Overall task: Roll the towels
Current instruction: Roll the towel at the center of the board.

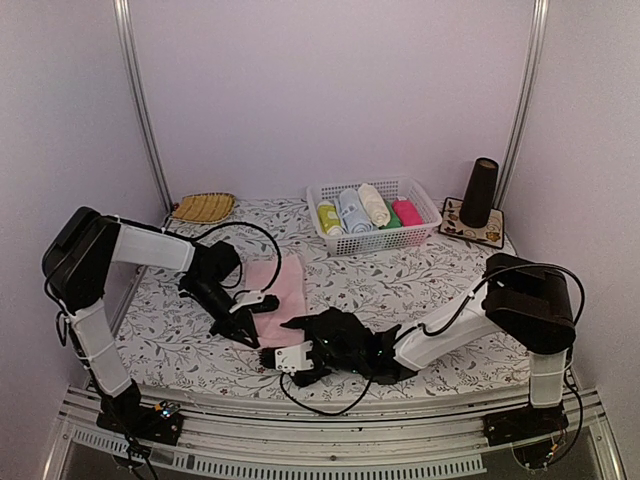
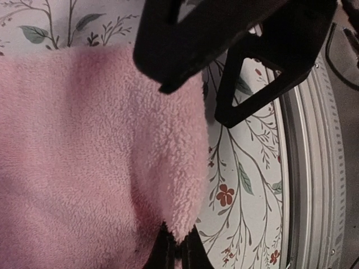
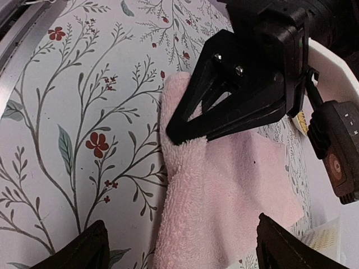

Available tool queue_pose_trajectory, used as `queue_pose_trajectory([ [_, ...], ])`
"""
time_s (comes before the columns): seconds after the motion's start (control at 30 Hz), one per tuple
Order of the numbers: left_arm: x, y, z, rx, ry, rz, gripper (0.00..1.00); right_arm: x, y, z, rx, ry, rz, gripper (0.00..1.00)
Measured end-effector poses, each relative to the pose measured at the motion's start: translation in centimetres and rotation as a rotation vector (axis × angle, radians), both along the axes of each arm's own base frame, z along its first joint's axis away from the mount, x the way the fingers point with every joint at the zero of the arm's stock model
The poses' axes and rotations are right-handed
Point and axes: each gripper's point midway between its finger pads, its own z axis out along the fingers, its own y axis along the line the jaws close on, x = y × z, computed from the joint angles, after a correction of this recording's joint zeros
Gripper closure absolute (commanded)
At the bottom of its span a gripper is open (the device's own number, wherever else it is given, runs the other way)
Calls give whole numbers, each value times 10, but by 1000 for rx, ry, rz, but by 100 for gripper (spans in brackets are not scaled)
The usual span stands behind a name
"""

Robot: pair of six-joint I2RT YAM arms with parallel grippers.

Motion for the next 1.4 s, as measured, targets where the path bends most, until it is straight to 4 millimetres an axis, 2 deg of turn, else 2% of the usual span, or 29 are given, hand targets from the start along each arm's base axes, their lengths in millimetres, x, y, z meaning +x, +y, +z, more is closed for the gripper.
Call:
queue_pose_trajectory([
  [0.07,-2,1,0,0,5,-8,100,4,1,-5,-11,-5,-5,18],
  [0.17,-5,2,1,-1,11,-21,100,11,-1,-11,-24,-7,-14,40],
  [0.3,-10,3,0,-3,29,-35,100,20,-7,-19,-49,-3,-28,44],
  [0.37,-12,4,-1,-3,36,-41,100,23,-8,-20,-52,-2,-32,49],
  [0.47,-13,4,-1,-2,38,-47,99,26,-9,-22,-57,-1,-26,69],
  [0.57,-13,5,-1,-5,35,-52,85,22,-8,-27,-67,8,-5,93],
  [0.6,-13,5,-1,-5,33,-53,77,21,-8,-28,-69,13,5,96],
  [0.67,-13,5,-1,-4,31,-54,55,18,-7,-30,-71,25,19,97],
  [0.73,-12,7,-2,-1,29,-51,38,15,-6,-31,-75,53,33,98],
  [0.83,-8,13,0,-2,9,-31,19,12,-4,-32,-79,109,44,98],
  [0.93,0,19,9,-8,-57,-6,5,12,-2,-32,-73,192,39,98],
  [1.07,7,23,31,-38,-195,18,3,14,-4,-33,-59,328,15,98],
  [1.2,5,29,49,-87,-352,45,3,15,-8,-30,-36,465,-14,98],
  [1.4,2,38,53,-120,-539,82,3,25,-8,-16,16,682,-57,98],
])
